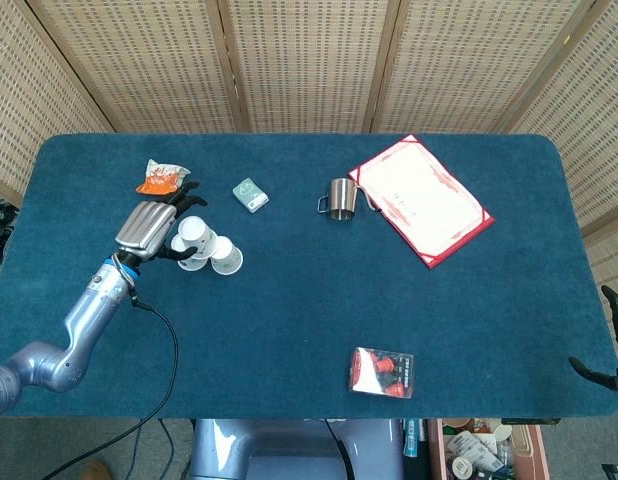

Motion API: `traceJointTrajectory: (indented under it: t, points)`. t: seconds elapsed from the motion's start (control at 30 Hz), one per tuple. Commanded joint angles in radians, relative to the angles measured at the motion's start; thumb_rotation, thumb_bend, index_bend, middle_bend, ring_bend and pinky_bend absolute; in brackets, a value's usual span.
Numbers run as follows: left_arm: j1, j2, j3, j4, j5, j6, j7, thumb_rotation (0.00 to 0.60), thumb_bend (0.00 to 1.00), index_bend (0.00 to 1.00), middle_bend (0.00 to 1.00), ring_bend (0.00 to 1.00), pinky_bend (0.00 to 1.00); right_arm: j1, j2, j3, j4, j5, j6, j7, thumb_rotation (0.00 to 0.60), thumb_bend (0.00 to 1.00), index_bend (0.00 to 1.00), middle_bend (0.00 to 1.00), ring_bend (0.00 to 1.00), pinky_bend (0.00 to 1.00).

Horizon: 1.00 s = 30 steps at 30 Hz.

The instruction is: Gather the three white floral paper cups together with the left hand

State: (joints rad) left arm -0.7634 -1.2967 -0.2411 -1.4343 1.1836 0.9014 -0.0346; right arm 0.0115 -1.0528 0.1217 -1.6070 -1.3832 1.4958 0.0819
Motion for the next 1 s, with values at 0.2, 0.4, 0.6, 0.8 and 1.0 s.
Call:
traceJointTrajectory:
  t: [0.2,0.4,0.6,0.8,1.0]
  points:
    - [0.129,0.102,-0.011,-0.099,0.067,0.209,-0.087,0.6,0.2,0.0,0.0,0.0,0.0,-0.003,0.001,-0.003,0.0,-0.007,0.004,0.003,0.6,0.0,0.0,0.0,0.0,0.0]
    - [0.359,0.193,0.039,-0.153,0.018,0.459,-0.08,0.6,0.18,0.0,0.0,0.0,0.0,-0.009,0.001,-0.009,-0.006,-0.022,0.019,0.002,0.6,0.0,0.0,0.0,0.0,0.0]
    - [0.541,0.28,0.164,-0.229,0.004,0.531,-0.053,0.6,0.17,0.0,0.0,0.0,0.0,-0.01,-0.008,-0.01,-0.005,-0.024,0.027,-0.031,0.6,0.0,0.0,0.0,0.0,0.0]
    - [0.634,0.289,0.229,-0.248,0.107,0.619,-0.061,0.6,0.17,0.0,0.0,0.0,0.0,-0.015,-0.01,-0.021,-0.026,-0.067,0.059,-0.06,0.6,0.0,0.0,0.0,0.0,0.0]
    - [0.664,0.279,0.245,-0.238,0.176,0.65,-0.083,0.6,0.17,0.0,0.0,0.0,0.0,-0.02,-0.013,-0.033,-0.044,-0.102,0.079,-0.089,0.6,0.0,0.0,0.0,0.0,0.0]
